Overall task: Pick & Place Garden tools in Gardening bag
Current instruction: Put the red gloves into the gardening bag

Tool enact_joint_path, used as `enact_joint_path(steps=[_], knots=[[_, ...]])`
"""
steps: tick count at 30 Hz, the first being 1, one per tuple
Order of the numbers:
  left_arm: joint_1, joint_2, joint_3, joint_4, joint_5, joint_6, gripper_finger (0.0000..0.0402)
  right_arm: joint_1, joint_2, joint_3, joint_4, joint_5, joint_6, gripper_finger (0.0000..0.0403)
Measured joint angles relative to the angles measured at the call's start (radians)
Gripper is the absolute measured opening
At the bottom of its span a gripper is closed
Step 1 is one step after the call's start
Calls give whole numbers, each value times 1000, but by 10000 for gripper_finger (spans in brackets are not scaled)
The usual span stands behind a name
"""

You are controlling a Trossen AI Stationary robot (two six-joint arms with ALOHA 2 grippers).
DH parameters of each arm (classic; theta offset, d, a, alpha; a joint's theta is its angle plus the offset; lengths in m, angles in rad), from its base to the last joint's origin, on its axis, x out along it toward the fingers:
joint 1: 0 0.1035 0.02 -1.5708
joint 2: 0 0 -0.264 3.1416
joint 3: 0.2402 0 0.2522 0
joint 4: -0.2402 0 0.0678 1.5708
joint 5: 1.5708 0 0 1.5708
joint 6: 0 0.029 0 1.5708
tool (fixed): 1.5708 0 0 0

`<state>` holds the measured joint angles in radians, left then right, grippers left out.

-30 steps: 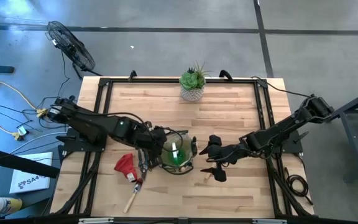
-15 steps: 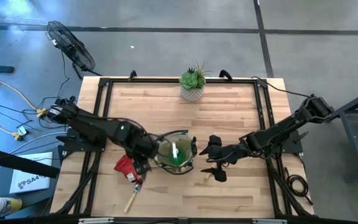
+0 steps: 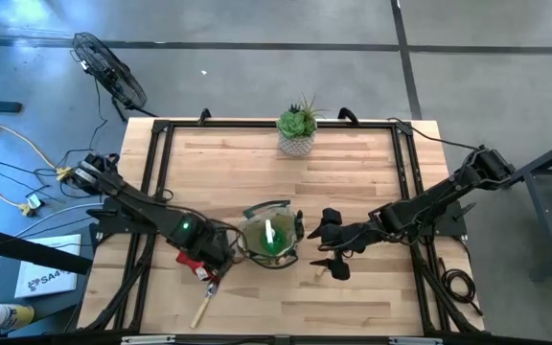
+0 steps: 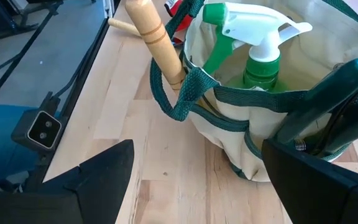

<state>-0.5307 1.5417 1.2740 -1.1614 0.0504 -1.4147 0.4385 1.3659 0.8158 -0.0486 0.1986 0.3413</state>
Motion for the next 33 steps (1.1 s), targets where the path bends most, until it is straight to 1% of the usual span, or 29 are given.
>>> enact_joint_path(steps=[4,7,10,16,18,21,23,26,28,33], knots=[[-60,0,-1,70,-3,-87,203,0,0,0,0,0,-18,345],[-92,0,-1,60,-13,-173,203,0,0,0,0,0,-39,345],[-108,28,-1,44,-6,-252,203,0,0,0,0,0,-66,345],[-110,90,-1,30,48,-269,203,0,0,0,-7,0,-77,345],[-110,113,-1,34,65,-252,203,0,0,0,-12,0,-76,345],[-111,137,-1,22,71,-164,203,0,0,0,-21,0,-76,345],[-111,153,-1,12,58,-85,203,0,0,0,-21,0,-75,345],[-104,173,-1,-17,11,8,203,0,0,0,-20,0,-73,345],[-102,186,-1,-35,-7,22,203,0,0,0,-20,0,-66,345],[-98,208,-1,-41,-5,65,203,0,0,0,-21,0,-51,345]])
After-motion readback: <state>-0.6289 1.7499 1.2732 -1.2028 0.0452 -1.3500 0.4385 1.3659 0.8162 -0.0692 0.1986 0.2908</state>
